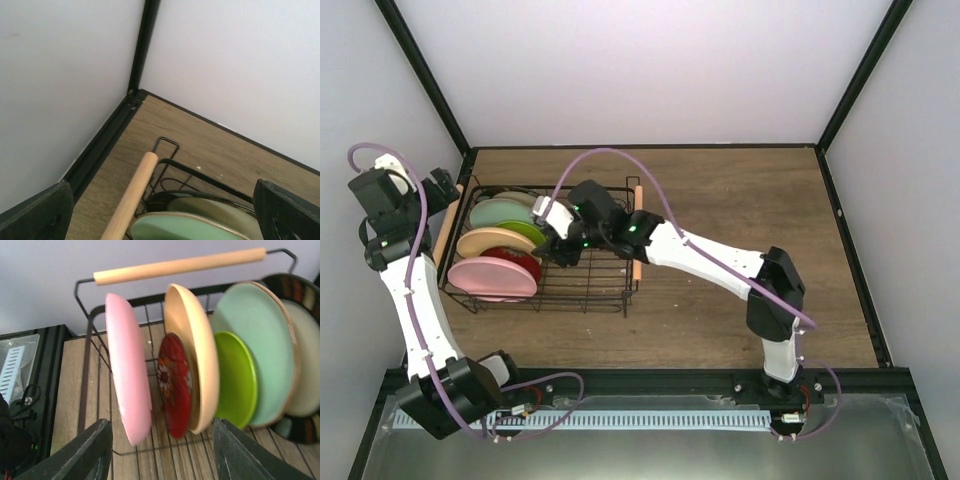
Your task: Unload the plates from the dish rack
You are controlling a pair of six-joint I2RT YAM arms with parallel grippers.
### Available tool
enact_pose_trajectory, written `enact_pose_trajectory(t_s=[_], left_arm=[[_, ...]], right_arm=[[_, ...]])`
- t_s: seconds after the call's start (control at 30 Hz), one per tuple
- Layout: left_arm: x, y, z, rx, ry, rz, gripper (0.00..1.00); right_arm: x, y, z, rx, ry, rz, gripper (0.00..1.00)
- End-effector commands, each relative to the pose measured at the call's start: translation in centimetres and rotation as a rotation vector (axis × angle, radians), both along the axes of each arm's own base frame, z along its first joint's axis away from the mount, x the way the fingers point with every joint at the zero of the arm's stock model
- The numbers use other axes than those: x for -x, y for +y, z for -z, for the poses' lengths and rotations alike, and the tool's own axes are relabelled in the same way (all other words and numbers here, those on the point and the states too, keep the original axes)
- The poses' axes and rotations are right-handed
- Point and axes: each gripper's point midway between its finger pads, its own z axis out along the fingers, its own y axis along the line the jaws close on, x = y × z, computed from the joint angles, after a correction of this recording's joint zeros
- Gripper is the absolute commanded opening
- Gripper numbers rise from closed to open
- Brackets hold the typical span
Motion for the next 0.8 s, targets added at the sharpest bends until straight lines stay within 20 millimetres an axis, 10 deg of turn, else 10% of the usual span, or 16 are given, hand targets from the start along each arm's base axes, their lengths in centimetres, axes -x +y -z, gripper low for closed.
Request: enact_pose_trajectory(t_s=[0.0, 0.77], left_arm=[[0.5, -2.8, 0.0, 0.019, -0.014, 0.165, 1.0], [1.3, -5.7, 0.6, 0.018, 0.025, 0.33, 1.0]], right_arm=[[1.3, 3.3, -3.4, -0.098, -0.125, -0.065, 0.56], [3.5, 10.3, 2.8, -0.031, -0.237, -0.097, 0.61]])
